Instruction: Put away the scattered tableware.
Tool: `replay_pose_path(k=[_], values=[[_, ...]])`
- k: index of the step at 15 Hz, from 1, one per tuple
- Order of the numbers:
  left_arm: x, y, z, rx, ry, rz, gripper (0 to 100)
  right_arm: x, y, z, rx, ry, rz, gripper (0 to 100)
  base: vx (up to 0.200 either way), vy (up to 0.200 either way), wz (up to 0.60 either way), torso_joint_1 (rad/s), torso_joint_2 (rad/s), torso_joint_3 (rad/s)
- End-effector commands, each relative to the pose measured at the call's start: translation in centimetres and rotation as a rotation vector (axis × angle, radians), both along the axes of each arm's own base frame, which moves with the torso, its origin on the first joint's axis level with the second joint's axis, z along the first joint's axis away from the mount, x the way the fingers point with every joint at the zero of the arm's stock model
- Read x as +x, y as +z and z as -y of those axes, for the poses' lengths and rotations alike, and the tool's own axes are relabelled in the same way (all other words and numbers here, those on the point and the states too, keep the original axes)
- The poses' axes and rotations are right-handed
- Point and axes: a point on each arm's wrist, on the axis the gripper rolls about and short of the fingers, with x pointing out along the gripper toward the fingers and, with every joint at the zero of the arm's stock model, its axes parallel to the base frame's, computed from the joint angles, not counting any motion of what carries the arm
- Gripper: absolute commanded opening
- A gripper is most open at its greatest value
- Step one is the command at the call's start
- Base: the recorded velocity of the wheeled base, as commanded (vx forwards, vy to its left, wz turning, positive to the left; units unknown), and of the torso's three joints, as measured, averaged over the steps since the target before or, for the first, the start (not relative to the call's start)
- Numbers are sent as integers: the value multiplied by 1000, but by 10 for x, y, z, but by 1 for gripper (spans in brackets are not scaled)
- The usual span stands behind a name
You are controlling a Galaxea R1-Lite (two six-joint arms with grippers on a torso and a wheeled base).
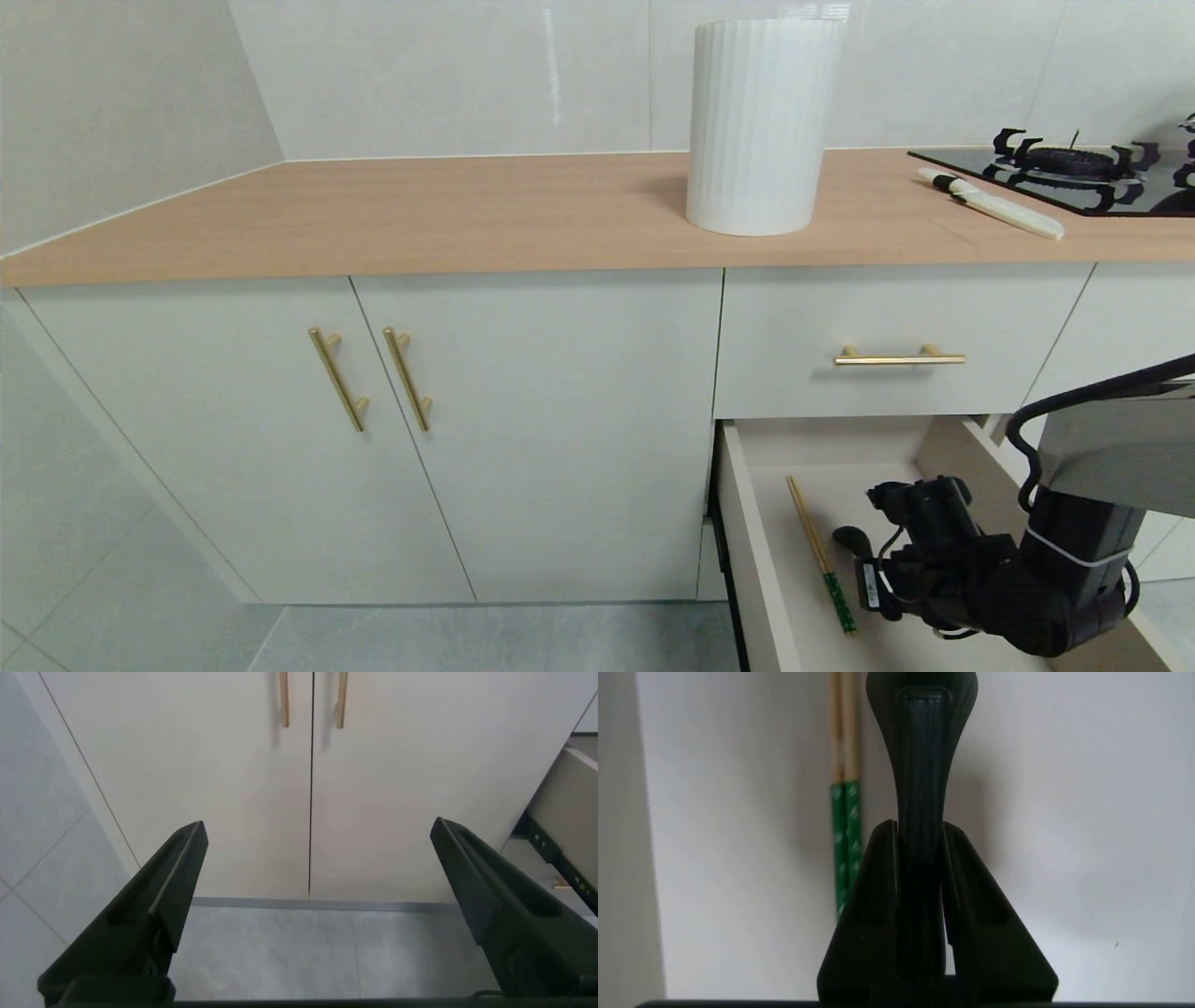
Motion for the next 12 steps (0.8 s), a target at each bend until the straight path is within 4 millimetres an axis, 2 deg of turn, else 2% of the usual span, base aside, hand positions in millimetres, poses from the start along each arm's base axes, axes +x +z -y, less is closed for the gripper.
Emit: replay_pose_path(k=[1, 12], values=[[0, 0, 0, -1, 0, 0, 100, 2, -5, 1, -3, -5, -9, 0, 0, 0, 0, 0, 0, 0], [0, 0, 0, 1, 0, 0, 100, 7, -8, 2, -18, -22, -2, 0, 0, 0, 0, 0, 0, 0]])
